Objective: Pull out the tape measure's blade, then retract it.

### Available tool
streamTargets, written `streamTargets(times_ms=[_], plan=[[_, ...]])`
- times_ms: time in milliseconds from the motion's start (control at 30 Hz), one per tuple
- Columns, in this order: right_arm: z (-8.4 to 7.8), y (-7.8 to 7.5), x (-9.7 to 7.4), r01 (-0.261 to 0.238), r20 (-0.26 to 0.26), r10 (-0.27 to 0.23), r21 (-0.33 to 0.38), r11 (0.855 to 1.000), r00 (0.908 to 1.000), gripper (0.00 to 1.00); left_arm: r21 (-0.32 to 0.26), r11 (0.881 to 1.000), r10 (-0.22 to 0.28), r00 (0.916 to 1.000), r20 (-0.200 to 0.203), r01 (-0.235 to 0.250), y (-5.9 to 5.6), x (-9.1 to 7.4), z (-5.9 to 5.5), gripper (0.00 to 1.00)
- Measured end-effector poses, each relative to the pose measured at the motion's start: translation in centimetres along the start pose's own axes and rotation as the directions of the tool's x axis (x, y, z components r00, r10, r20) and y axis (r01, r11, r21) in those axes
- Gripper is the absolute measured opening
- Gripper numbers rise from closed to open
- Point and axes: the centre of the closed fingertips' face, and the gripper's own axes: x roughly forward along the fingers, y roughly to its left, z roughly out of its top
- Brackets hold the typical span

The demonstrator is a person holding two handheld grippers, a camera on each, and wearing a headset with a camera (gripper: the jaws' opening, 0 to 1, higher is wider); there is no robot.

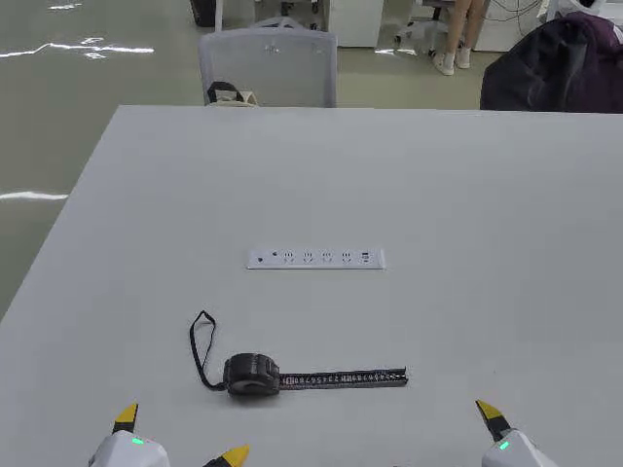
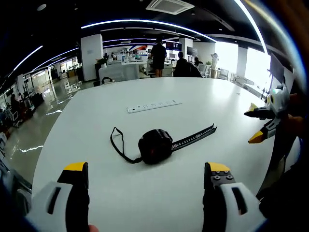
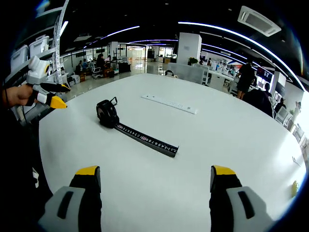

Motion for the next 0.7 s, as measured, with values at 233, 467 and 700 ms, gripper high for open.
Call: streamTargets(times_ms=[233,467,700], plan=[[0.0,0.6,0.3,-0.008,-0.004,0.008,0.002,1.0,1.0,0.95,-0.021,0.999,0.037,0.9993,0.007,-0.037,-0.6,0.4,0.1,0.99],[0.0,0.9,0.7,-0.012,-0.005,0.012,-0.012,1.0,0.9999,0.95,-0.027,0.998,0.054,0.9985,-0.012,-0.054,-1.1,1.0,-0.3,0.99],[0.0,1.3,1.2,-0.017,-0.008,0.017,-0.008,1.0,0.9998,0.94,-0.043,0.997,0.065,0.9974,-0.032,-0.066,-1.3,2.9,-1.5,0.99]])
